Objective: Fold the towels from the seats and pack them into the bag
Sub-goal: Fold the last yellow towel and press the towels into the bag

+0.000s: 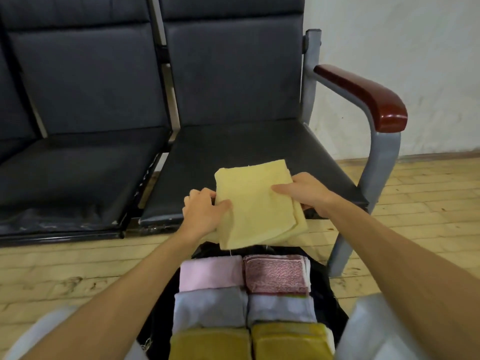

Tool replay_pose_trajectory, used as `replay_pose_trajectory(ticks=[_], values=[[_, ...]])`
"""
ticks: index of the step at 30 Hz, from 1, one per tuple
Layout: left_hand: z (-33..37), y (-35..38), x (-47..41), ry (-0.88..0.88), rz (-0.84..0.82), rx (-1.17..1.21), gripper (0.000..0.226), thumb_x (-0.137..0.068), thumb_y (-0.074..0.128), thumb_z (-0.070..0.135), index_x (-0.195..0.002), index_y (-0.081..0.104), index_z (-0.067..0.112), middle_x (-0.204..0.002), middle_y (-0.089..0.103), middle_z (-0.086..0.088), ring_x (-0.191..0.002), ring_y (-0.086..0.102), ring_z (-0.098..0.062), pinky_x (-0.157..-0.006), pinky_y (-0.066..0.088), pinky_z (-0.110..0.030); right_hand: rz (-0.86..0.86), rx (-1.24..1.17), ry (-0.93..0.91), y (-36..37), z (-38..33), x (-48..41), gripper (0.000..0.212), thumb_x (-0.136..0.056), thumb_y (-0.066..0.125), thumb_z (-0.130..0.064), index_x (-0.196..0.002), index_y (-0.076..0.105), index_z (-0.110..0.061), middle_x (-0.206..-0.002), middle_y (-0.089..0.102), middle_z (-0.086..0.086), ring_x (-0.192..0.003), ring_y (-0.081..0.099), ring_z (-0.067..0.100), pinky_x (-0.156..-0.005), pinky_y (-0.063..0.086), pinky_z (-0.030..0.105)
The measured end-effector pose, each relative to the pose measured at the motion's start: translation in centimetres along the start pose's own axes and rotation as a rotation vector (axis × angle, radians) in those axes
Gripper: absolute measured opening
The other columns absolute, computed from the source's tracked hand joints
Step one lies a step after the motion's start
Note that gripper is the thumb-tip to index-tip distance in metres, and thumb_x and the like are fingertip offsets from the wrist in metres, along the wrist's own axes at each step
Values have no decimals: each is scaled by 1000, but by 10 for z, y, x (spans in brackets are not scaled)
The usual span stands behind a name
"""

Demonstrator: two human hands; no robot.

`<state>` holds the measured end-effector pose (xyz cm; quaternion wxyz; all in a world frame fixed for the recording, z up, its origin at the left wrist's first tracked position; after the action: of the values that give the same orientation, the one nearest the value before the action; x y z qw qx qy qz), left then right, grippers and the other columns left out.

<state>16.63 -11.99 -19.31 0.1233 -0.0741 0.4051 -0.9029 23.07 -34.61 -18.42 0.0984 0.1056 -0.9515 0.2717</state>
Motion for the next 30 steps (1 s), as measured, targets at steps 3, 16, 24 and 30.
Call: replay_pose_trajectory(ticks=[3,16,24,30], values=[[1,-3,4,-45,-32,222,23,-93,53,31,-104,48,11,-104,52,-4,-97,54,-23,-79,50,-40,-23,29,-119,5,-15,8,32,-95,57,-39,-120,64,-20,-112,69,-5,-101,66,16,-88,52,34],[-21,-29,39,-416,-447,1053,40,-82,72,27,-120,65,15,-106,73,-7,-95,70,-23,-69,56,-35,-229,-512,-61,6,-40,61,26,-98,54,-24,-114,67,-7,-108,74,9,-100,71,25,-80,55,37],[-13,-44,40,-190,-376,974,28,-93,58,18,-120,67,20,-119,68,-10,-101,62,-24,-83,51,-35,-246,-633,8,6,-18,70,27,-94,59,-14,-120,67,-9,-112,73,11,-99,71,25,-72,60,30],[-6,-45,45,-95,-411,972,29,-94,59,15,-121,64,26,-120,68,-9,-108,60,-30,-100,44,-48,-348,-753,-19,7,-13,69,32,-97,53,-11,-127,61,-18,-121,69,8,-92,69,19,-71,59,26]])
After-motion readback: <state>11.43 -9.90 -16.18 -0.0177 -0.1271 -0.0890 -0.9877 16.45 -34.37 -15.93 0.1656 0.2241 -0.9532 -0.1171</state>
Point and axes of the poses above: each hand's wrist, its own x-axis away from the middle knuckle, its own y-axis out of the palm, z = x × y, the point moved 6 cm from there along -x, towards the middle knuckle
